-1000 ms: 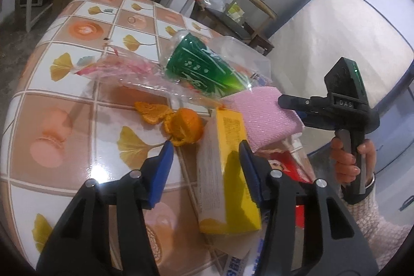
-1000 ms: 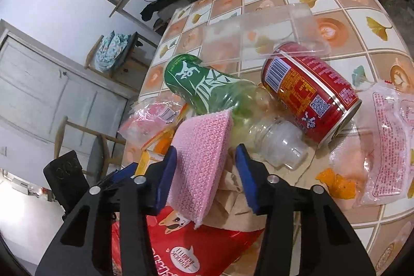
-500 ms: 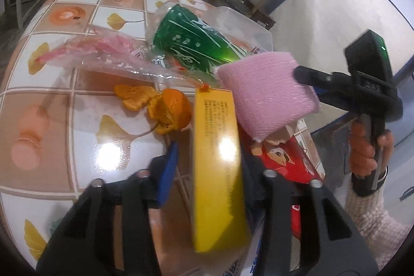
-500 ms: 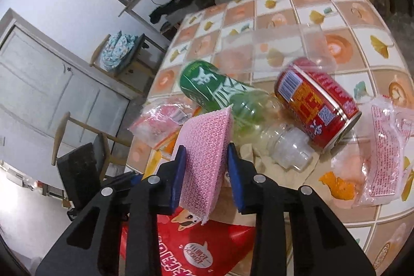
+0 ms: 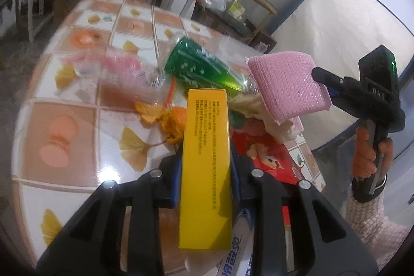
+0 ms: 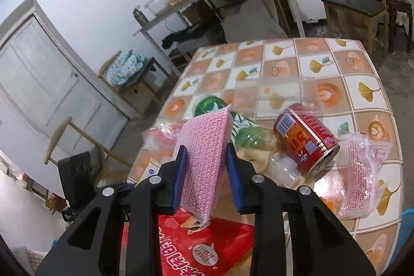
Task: Collect trash
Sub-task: 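Carry yellow box and pink sponge to the blue wastebasket and release both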
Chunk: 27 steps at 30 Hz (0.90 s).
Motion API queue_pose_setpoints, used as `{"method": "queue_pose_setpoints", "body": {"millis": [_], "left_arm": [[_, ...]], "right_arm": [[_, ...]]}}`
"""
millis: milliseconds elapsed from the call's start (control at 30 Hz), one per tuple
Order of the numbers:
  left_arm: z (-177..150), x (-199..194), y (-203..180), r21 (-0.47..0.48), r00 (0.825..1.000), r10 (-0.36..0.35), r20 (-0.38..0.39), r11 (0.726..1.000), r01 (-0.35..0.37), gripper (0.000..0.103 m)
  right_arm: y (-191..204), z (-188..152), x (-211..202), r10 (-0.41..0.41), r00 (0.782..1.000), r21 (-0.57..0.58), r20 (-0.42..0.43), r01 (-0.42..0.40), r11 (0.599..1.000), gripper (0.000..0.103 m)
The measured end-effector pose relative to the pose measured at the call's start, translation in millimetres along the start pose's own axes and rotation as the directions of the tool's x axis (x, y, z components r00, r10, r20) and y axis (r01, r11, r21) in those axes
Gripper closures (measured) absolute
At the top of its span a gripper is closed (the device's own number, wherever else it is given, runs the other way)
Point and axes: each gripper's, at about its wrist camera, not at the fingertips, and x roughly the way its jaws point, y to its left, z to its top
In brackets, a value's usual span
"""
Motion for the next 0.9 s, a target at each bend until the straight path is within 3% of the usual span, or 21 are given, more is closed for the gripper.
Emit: {"method": "queue_pose_setpoints", "body": {"millis": [133, 367, 633, 900], "left_arm": [[1.5, -21.6, -10.4, 0.045, 0.995, 0.031, 0.093, 0.998, -0.035, 0.075], [8.4, -49.8, -14.3, 0.048, 0.978, 0.002, 0.208, 0.999, -0.012, 0.075], [9.5, -62.3, -20.6, 0.044, 0.966, -0.019, 0.257, 0.999, 0.008, 0.075], [10.8, -76.3, -52.6, 0.089, 0.955, -0.076, 0.288, 0.995, 0.053, 0.075]], "right_arm": [[-2.8, 3.9, -11.1, 0.039, 0.998, 0.026, 0.040, -0.040, 0.999, 0.073], [-11.7, 4.8, -26.3, 0.140, 0.986, 0.095, 0.086, -0.148, 0.984, 0.073], [-15.8, -1.4, -47.4, 0.174, 0.976, 0.110, 0.130, -0.188, 0.976, 0.073], [-18.9, -13.1, -88.7, 0.189, 0.959, 0.095, 0.209, -0.213, 0.972, 0.073]]}}
